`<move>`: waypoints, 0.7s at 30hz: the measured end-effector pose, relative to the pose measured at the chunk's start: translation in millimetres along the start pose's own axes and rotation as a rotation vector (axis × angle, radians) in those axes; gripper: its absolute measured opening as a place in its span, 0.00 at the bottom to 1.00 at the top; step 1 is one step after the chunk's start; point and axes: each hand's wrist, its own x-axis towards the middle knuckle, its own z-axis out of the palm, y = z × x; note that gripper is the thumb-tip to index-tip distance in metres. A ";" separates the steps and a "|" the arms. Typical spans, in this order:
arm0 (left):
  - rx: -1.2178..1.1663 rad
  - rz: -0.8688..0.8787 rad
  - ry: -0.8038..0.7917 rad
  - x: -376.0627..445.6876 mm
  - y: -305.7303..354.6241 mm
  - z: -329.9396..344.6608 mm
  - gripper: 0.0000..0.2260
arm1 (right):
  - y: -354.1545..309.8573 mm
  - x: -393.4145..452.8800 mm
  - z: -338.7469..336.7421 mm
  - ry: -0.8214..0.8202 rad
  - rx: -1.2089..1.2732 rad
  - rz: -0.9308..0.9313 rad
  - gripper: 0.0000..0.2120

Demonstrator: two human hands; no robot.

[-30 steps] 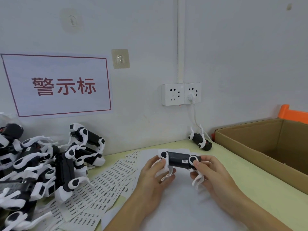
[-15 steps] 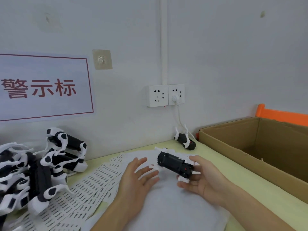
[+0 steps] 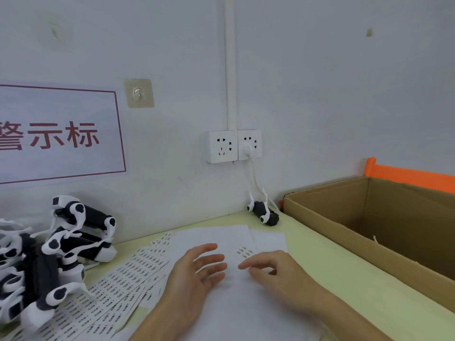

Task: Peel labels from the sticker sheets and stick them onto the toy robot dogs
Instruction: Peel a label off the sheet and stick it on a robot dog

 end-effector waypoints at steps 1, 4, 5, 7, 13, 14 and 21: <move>0.030 0.008 -0.010 0.0 -1.2 0.8 0.12 | 0.2 -0.1 1.3 0.017 -0.016 0.011 0.14; 0.104 0.044 -0.015 -0.2 -3.3 2.2 0.10 | 0.1 -0.7 4.2 0.025 -0.061 0.024 0.14; 0.118 0.058 -0.009 -0.5 -3.6 2.7 0.10 | 0.5 -1.5 4.8 0.024 -0.086 0.013 0.14; 0.152 0.092 0.008 -2.1 -2.9 4.6 0.10 | 3.5 -1.7 5.2 0.019 -0.122 -0.036 0.15; 0.233 0.288 0.072 -8.1 13.2 17.1 0.15 | 9.2 0.6 10.1 0.014 -0.245 -0.147 0.17; 0.239 0.326 0.107 -7.9 19.4 17.4 0.15 | 9.7 1.2 11.3 0.018 -0.245 -0.155 0.18; 0.454 0.677 0.561 6.9 88.1 -11.5 0.08 | 13.2 4.8 19.9 0.059 -0.237 -0.152 0.17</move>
